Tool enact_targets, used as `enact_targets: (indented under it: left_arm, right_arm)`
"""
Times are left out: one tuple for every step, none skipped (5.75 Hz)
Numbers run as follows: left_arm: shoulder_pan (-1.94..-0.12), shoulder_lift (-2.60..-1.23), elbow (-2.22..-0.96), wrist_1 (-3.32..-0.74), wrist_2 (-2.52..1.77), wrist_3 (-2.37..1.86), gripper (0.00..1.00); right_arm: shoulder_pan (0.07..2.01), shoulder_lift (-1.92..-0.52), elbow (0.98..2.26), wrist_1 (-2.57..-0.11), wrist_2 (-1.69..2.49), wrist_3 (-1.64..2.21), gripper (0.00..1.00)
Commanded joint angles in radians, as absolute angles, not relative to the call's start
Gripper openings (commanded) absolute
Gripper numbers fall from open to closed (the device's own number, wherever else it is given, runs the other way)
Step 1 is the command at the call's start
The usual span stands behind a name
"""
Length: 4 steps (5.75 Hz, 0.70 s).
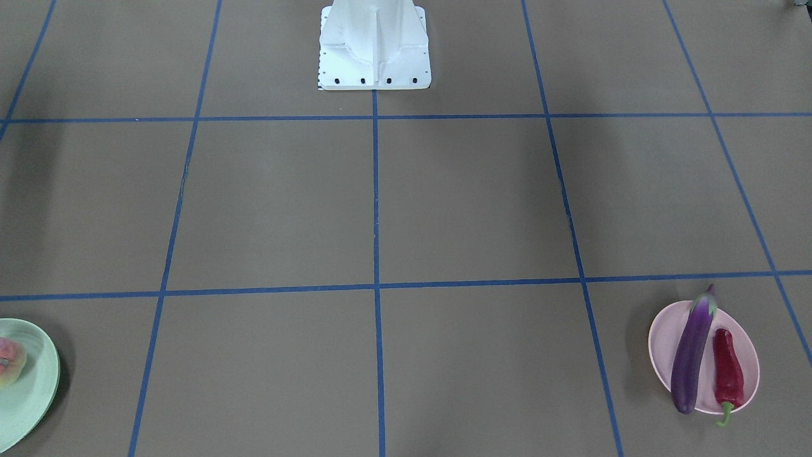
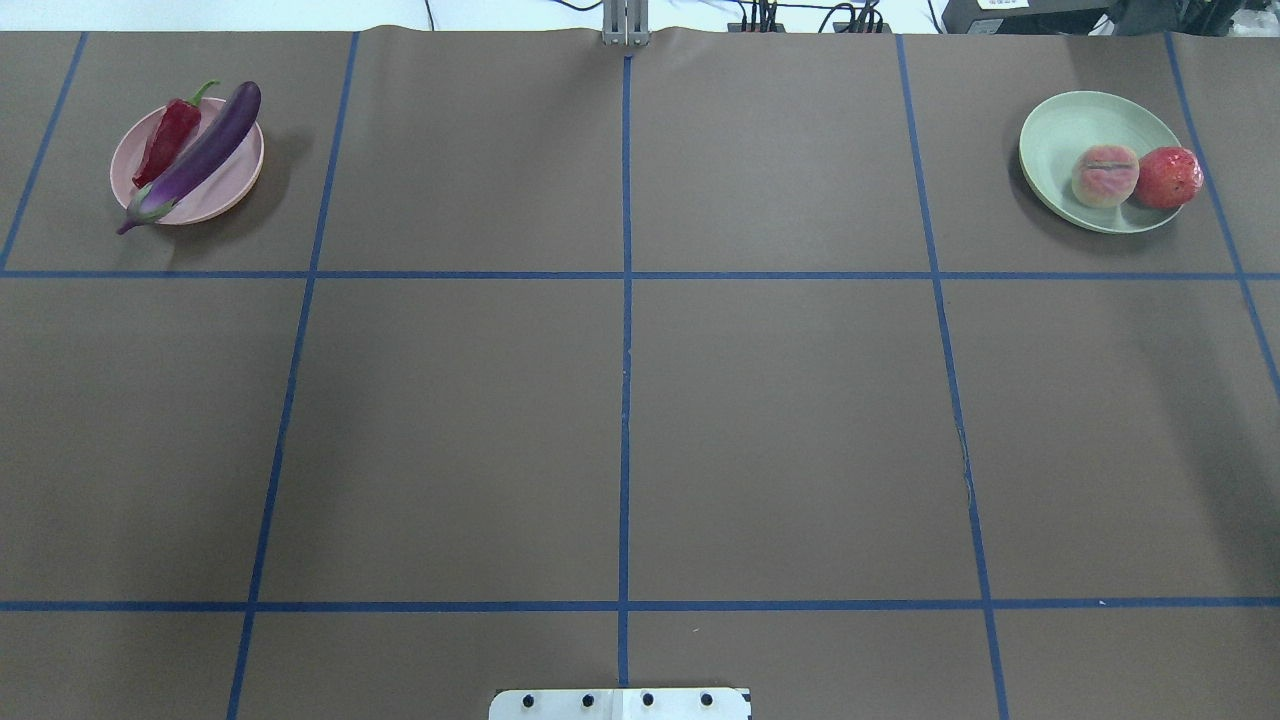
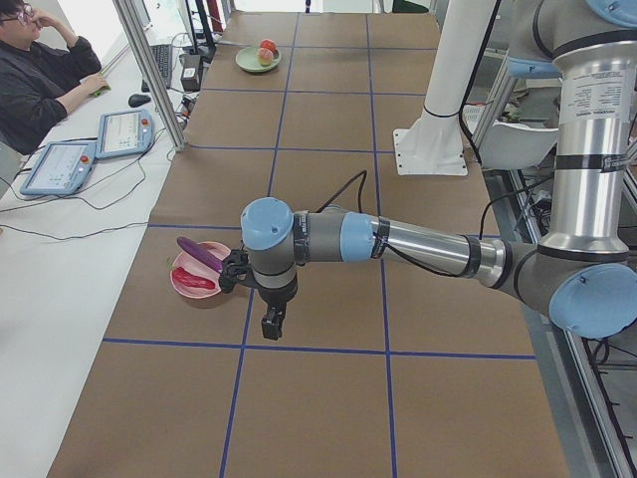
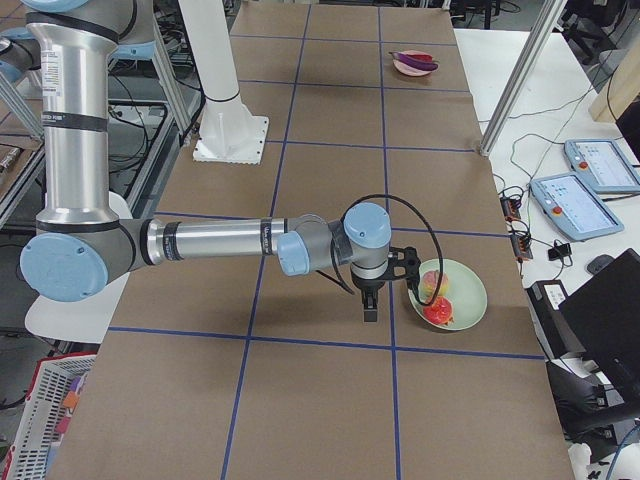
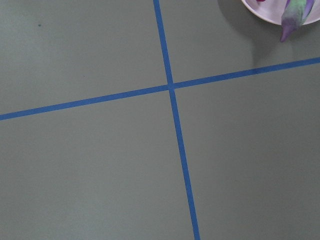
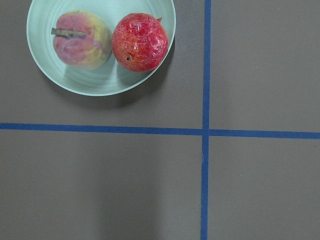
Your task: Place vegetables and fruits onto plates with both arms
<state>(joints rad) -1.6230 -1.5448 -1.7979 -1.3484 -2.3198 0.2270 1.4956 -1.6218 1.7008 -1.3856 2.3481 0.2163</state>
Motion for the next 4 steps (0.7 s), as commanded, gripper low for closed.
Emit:
enact_targets:
  left_arm:
    - [-1.623,-1.545,-1.798,-1.348,-2.319,0.227,1.0]
    - [-1.623,-1.545,-1.798,-1.348,-2.319,0.227,1.0]
    - [-1.623,-1.545,-1.798,-1.348,-2.319,0.227,1.0]
    - [-1.623,-1.545,-1.796,-1.348,-2.321,0.227,1.0]
  right_arm:
    - [1.496,-1.623,1.701,-1.385,2.347,0.216,1.0]
    - [1.496,-1.623,1.703,-1.385,2.347,0.216,1.0]
    - [1.496,-1.624,1.703,-1.385,2.352,0.215,1.0]
    - [1.496,-1.624,1.703,-1.384,2.353,0.213,1.0]
